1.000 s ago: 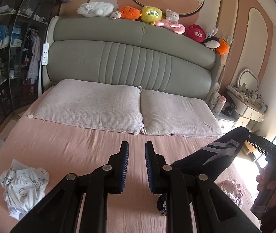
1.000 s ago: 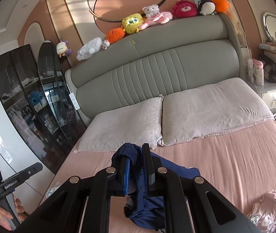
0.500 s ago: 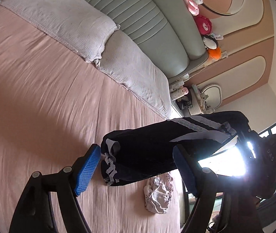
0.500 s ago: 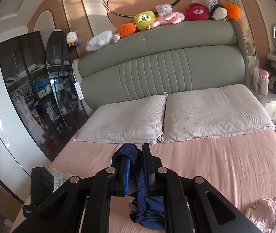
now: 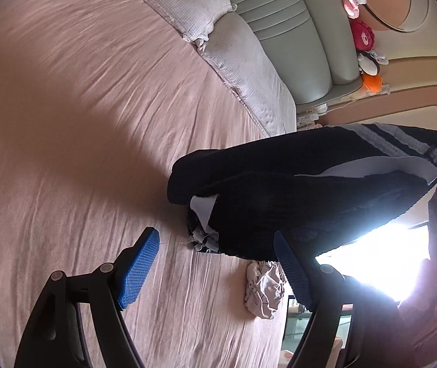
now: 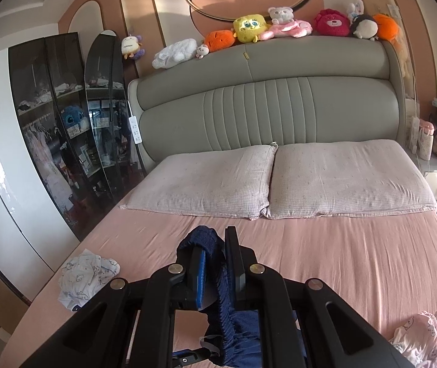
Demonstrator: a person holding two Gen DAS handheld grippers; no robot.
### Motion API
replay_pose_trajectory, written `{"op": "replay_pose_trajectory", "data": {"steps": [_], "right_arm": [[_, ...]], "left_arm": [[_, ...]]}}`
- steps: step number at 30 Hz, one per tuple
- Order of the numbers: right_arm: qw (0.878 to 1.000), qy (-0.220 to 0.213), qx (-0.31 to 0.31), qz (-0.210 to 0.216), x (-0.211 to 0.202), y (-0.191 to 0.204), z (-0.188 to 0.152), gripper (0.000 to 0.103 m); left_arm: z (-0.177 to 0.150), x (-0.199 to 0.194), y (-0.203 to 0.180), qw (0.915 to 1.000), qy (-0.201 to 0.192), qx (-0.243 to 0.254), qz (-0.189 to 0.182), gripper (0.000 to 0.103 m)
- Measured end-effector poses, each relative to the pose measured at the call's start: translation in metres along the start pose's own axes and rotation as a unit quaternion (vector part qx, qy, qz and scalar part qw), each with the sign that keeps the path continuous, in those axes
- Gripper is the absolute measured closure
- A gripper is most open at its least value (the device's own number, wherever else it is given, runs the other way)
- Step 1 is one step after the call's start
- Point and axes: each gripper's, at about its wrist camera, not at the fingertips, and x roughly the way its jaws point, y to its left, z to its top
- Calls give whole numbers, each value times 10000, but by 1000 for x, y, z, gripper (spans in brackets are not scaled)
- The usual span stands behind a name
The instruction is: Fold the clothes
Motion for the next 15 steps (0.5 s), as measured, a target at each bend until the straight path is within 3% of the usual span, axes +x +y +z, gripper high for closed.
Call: {"op": "replay_pose_trajectory", "data": {"steps": [4,8,15], "right_arm": [[10000,27,31,87,0,5,-2,94],[10000,43,-17,80,-3,7,-4,94],[9995,-24,225,201,-10,5,-5,94]], "left_arm": [[-8,12,-3,9999,124,-3,-75,27],[-8,9,-14,9998,-17,65,-211,27],[-13,12,-14,9985,82,-367,-392,27]]}}
